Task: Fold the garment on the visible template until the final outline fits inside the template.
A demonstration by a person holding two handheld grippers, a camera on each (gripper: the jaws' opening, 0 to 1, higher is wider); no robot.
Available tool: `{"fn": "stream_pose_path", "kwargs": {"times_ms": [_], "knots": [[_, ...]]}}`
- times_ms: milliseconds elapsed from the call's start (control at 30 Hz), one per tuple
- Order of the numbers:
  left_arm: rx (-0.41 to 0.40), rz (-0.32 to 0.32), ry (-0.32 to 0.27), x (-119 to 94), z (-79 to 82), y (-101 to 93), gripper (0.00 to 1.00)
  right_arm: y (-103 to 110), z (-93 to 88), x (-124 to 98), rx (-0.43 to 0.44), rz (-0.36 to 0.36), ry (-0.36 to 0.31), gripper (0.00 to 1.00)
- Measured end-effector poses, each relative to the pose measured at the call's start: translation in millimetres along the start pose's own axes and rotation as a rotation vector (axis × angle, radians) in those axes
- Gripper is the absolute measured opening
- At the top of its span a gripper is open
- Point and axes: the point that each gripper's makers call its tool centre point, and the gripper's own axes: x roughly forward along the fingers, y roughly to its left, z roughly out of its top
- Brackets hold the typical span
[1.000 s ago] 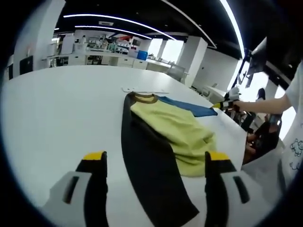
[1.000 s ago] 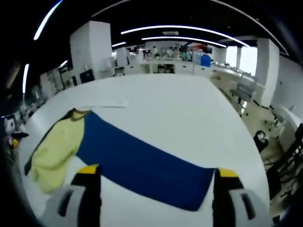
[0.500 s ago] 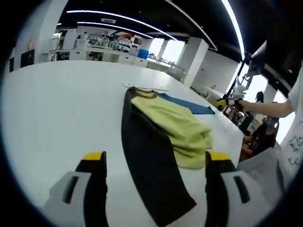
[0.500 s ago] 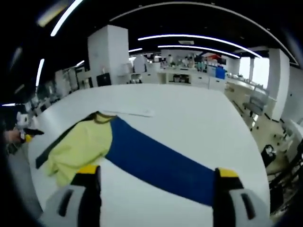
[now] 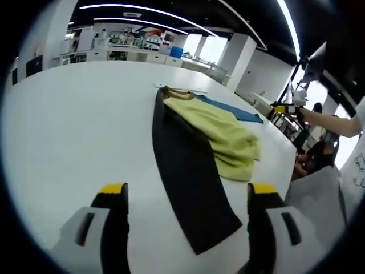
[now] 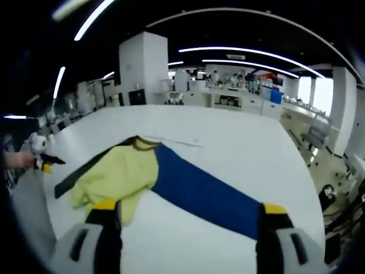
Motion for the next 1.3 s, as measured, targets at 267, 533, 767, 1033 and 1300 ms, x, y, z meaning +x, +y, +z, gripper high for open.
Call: {"fn": "stream_pose_path", "kwargs": {"times_ms": [267, 533, 767, 1033, 1300], "knots": [[0.016, -0.001, 0.028, -9, -16.4, -9.6, 0.73, 26, 1.9, -15, -0.035, 0.019, -0.006, 1.0], [0.051, -0.016, 0.086, -16, -40.4, -17.4, 0.6, 31, -4.7, -20, -0.05, 0.02, 0.007, 1.0], [0.075, -0.01, 0.146, -21, -53.5, -17.4, 0.47, 24, -4.1, -21, -0.036, 0.006, 0.001, 1.0], [0.072, -0.002, 0.195, -22, -67.6, -20.1, 0.27, 23, -3.7, -23, -0.035, 0.006, -0.004, 0.99], [0.102, 0.013, 0.208, -22, -74.3, -20.7, 0.14, 23, -4.4, -26, -0.027, 0.001, -0.004, 0.97]]}}
